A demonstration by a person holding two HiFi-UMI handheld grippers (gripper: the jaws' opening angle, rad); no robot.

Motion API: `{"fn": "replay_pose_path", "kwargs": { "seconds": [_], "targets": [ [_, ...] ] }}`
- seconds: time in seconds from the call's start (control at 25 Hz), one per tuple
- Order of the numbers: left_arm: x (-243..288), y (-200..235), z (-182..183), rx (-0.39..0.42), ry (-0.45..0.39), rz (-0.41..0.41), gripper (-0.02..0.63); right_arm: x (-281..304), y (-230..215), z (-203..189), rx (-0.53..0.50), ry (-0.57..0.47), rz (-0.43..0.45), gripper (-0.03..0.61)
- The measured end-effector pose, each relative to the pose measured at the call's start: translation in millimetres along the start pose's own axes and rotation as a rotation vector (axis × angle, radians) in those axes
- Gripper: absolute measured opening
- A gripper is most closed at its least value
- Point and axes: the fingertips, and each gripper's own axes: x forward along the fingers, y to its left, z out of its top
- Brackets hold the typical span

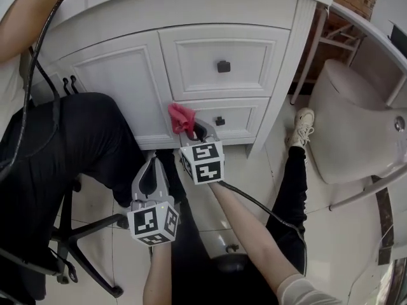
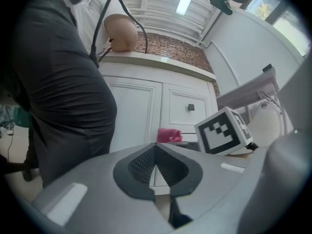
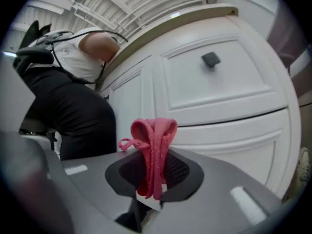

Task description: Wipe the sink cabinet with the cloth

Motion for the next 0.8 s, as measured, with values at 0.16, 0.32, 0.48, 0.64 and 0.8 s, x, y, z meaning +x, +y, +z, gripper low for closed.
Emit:
{"fn": "replay_pose_path", "kwargs": {
  "seconds": [0.16,0.32,0.48,0.64,0.8],
  "targets": [
    [-1.3,19.0,-7.8,-0.034,0.011,0.046,0.014,16.9,-17.1,-8.3,-0.002,0.038,-0.042,0.061],
    [4.8,20.4,-16.6,-0.052,0.019,0.057,0.014,-21.5,-94.5,-3.2,-0.033,0.020,-0.160,0.061],
    [10.3,3.4,-20.4,-0.045,0.023,0.017,0.014,-77.4,-194.5,-4.1,0.015,-0.021,-0.345,0.061],
    [9.7,-8.3,-24.1,-0.034,0.028,-0.001,0.014,-119.9,-260.0,-12.1,0.045,-0.014,-0.502,0.061],
    [7.2,-8.8,-29.6,-0.028,0.032,0.014,0.014,-138.4,-253.5,-16.0,0.130,-0.057,-0.525,0.061]
  ]
}}
